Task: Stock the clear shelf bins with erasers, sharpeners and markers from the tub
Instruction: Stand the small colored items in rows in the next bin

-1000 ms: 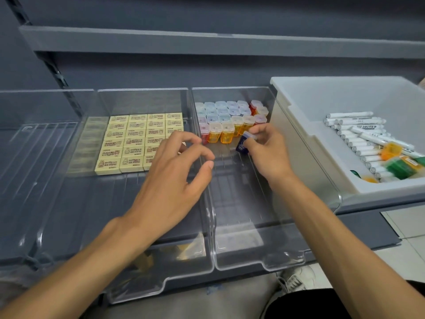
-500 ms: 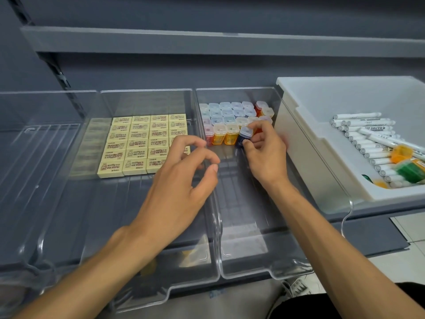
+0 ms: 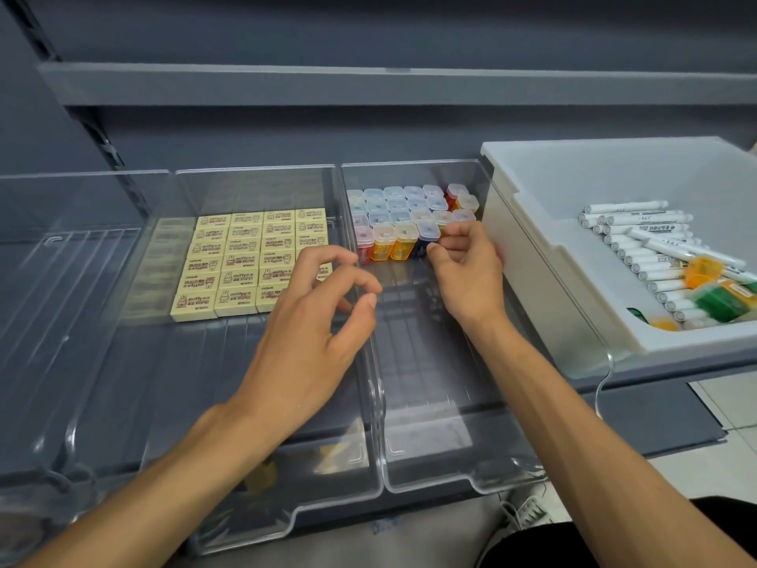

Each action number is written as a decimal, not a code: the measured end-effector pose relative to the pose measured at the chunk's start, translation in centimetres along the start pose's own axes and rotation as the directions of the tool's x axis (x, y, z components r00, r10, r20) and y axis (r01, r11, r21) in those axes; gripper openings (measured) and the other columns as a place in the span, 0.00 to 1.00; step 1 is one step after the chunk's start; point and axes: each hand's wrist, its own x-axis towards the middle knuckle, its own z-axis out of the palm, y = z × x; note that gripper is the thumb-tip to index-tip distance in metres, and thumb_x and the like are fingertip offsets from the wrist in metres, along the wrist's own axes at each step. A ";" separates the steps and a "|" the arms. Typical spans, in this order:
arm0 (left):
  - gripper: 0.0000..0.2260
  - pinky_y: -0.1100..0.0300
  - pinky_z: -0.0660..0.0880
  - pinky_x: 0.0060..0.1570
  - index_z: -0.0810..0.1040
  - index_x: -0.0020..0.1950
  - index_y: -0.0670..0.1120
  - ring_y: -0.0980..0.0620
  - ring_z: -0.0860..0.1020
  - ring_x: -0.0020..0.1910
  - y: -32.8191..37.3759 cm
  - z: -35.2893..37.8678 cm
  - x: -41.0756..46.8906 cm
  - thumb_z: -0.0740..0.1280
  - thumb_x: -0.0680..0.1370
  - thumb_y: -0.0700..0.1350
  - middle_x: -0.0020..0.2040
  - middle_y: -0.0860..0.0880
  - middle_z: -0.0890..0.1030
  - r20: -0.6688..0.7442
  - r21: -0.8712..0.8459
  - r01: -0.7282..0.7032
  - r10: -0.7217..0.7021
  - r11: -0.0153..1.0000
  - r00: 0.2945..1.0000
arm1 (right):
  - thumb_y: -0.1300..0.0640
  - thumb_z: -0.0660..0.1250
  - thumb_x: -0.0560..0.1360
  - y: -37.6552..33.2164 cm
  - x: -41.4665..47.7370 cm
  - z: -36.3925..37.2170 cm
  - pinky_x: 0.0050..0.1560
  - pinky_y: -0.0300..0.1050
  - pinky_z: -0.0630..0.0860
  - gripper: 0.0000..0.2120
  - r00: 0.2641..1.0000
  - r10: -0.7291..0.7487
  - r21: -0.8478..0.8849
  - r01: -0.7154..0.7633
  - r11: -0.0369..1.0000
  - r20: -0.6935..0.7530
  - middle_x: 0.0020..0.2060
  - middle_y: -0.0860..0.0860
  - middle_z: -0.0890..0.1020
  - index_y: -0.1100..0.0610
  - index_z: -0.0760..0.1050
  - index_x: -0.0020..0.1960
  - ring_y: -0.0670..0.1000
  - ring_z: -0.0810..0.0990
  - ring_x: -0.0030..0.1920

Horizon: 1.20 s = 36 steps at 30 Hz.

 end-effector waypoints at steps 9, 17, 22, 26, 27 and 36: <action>0.09 0.50 0.69 0.61 0.75 0.50 0.61 0.52 0.73 0.56 -0.6 0.2 0.3 0.58 0.76 0.60 0.60 0.66 0.66 -0.035 0.016 -0.010 0.011 1.000 0.999 | 0.62 0.64 0.76 -0.6 -1.7 -1.1 0.49 0.35 0.75 0.12 0.999 -0.016 -0.099 0.019 0.995 0.031 0.51 0.49 0.79 0.55 0.71 0.58 0.41 0.78 0.46; 0.06 0.64 0.52 0.50 0.76 0.51 0.60 0.61 0.64 0.56 1.5 -0.4 1.2 0.67 0.78 0.48 0.54 0.61 0.71 -0.082 0.167 0.071 -0.058 0.983 0.995 | 0.49 0.65 0.77 -3.2 -4.9 -3.6 0.57 0.46 0.74 0.10 0.967 -0.106 -0.338 0.182 0.924 0.231 0.55 0.45 0.78 0.50 0.73 0.58 0.46 0.77 0.54; 0.10 0.60 0.55 0.54 0.75 0.59 0.56 0.53 0.67 0.60 5.2 0.9 2.8 0.64 0.78 0.47 0.55 0.57 0.73 -0.165 0.159 0.129 -0.103 0.979 0.981 | 0.52 0.66 0.77 -7.1 -6.5 -6.5 0.56 0.44 0.75 0.12 0.953 -0.194 -0.303 0.260 0.917 0.232 0.56 0.45 0.79 0.50 0.74 0.60 0.44 0.78 0.52; 0.12 0.47 0.66 0.68 0.75 0.60 0.54 0.50 0.72 0.64 8.7 2.2 2.7 0.63 0.78 0.42 0.60 0.55 0.74 -0.119 -0.092 0.079 -0.090 0.993 0.989 | 0.51 0.65 0.77 -10.7 -5.9 -10.9 0.53 0.44 0.73 0.11 0.950 -0.274 -0.390 0.312 0.866 0.151 0.57 0.45 0.78 0.48 0.75 0.59 0.45 0.77 0.52; 0.13 0.49 0.67 0.68 0.75 0.61 0.54 0.51 0.72 0.64 9.4 2.5 2.8 0.63 0.79 0.42 0.61 0.55 0.74 -0.091 -0.086 0.051 -0.059 0.995 0.994 | 0.50 0.65 0.77 -11.0 -5.5 -12.1 0.55 0.46 0.73 0.13 0.954 -0.265 -0.437 0.300 0.848 0.141 0.59 0.46 0.78 0.49 0.75 0.60 0.48 0.77 0.55; 0.15 0.52 0.68 0.65 0.74 0.65 0.52 0.50 0.71 0.64 15.7 7.0 6.9 0.63 0.79 0.42 0.65 0.51 0.73 0.102 -0.003 -0.160 0.159 0.987 0.982 | 0.48 0.68 0.75 -7.9 -2.6 -21.3 0.64 0.48 0.69 0.26 0.994 0.048 -0.662 0.028 0.749 0.096 0.67 0.53 0.75 0.53 0.69 0.70 0.56 0.72 0.66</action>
